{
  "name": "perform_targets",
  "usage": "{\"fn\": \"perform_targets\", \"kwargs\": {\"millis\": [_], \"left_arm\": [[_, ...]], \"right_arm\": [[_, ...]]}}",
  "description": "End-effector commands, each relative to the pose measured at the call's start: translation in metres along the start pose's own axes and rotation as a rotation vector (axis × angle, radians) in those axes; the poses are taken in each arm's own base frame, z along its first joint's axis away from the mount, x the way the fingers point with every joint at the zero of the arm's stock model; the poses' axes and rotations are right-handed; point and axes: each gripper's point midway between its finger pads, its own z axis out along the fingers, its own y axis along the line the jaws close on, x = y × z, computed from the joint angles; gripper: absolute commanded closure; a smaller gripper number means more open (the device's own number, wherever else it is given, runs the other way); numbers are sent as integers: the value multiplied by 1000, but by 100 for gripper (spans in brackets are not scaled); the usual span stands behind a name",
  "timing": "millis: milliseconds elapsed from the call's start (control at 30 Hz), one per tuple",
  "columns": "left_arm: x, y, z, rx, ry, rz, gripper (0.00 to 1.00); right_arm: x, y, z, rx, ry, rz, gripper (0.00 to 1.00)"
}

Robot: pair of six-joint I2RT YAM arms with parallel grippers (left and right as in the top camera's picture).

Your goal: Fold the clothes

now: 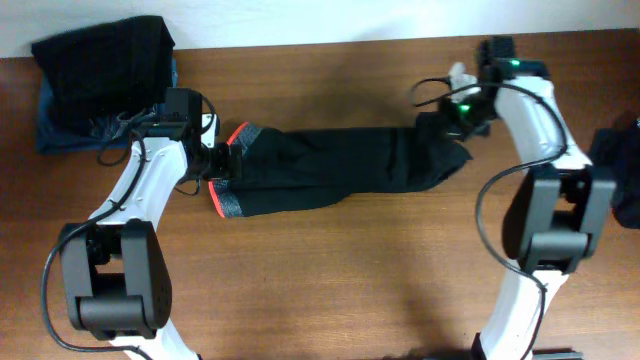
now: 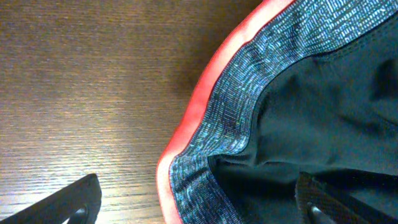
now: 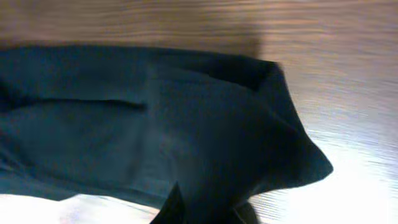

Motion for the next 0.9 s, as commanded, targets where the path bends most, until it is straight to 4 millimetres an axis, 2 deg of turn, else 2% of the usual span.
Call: {"fn": "perform_targets", "kwargs": {"millis": [0,233,367,467,600,733,867], "left_arm": [[1,-2,4,8,7,8,1],[1,-2,4,8,7,8,1],[0,-2,4,8,7,8,1],[0,-2,4,8,7,8,1],[0,-2,4,8,7,8,1],[1,-2,4,8,7,8,1],[1,-2,4,8,7,8,1]], "right_arm": [[-11,37,-9,43,-42,-37,96],[-2,107,6,11,-29,-120,96],[1,129,11,-5,-33,-115,96],[6,162,15,-72,-34,-160,96],[9,192,20,-104,-54,-202,96],[17,218,25,-123,-57,-257,96],[19,220,26,-125,-55,-263,96]]}}
